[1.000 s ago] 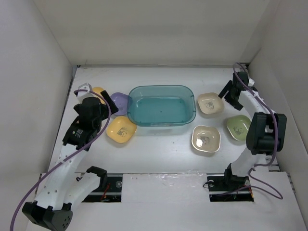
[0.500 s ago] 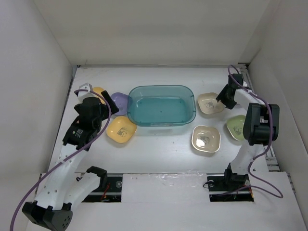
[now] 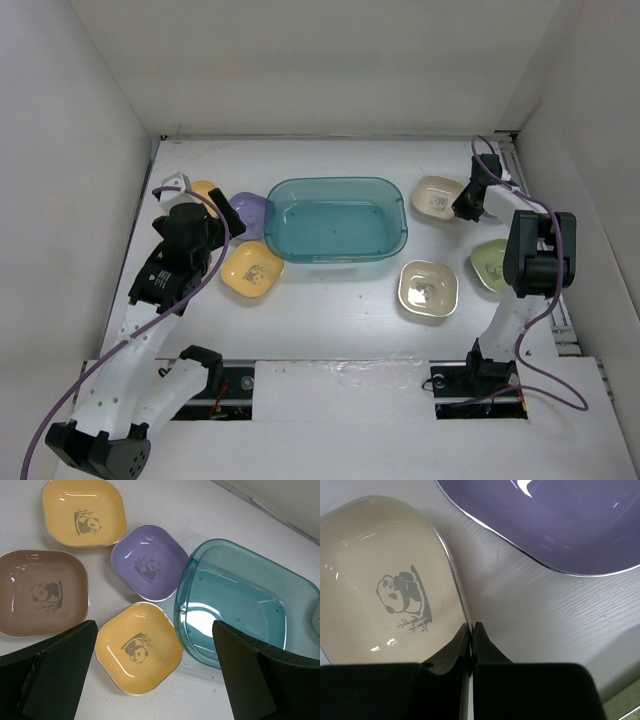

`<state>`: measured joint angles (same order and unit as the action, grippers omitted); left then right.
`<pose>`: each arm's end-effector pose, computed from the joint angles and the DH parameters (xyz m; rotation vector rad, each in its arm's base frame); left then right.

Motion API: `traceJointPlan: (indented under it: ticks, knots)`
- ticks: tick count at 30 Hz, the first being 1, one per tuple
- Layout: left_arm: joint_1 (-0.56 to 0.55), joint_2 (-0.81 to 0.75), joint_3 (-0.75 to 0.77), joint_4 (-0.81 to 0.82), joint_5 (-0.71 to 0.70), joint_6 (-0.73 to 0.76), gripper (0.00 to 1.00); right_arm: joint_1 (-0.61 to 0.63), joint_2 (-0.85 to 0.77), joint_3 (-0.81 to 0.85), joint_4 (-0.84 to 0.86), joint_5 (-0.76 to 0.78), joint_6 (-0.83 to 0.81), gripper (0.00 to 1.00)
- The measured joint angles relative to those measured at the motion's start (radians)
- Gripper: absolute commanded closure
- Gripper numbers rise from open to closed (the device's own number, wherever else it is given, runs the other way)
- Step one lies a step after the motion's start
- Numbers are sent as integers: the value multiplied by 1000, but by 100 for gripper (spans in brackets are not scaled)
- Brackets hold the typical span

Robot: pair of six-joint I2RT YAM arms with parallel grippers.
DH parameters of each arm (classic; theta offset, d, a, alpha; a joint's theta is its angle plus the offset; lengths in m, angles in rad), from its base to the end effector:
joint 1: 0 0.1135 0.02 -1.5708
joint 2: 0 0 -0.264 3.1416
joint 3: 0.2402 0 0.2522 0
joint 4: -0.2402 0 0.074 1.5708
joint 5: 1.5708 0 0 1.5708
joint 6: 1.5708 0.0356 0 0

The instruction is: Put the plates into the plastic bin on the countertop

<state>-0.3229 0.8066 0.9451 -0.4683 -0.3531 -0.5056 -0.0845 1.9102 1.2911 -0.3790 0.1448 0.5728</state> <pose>0.1682 -0.0433 0.3626 -0.4082 1.8414 -0.2326 0.3995 -0.0390 0.1774 0.8754 2.3981 0.0020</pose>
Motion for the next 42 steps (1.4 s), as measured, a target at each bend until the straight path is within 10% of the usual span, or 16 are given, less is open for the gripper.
traceJointPlan:
  ticks: [17,34,37,38,42]
  knots:
    - [9,38,9,-17,-9,-21,0,150,-125,259,-161,89,4,100]
    - [49,179,-277,-65,70,-495,0,600,-199,114,-72,95,4,99]
    - [34,186,-322,-63,72,-557,0,608,-172,91,-68,88,17,76]
    - [31,192,-331,-59,70,-573,0,610,-163,90,-61,84,21,43]
    - [26,214,-386,-23,64,-635,13,625,-145,90,-31,74,31,31]
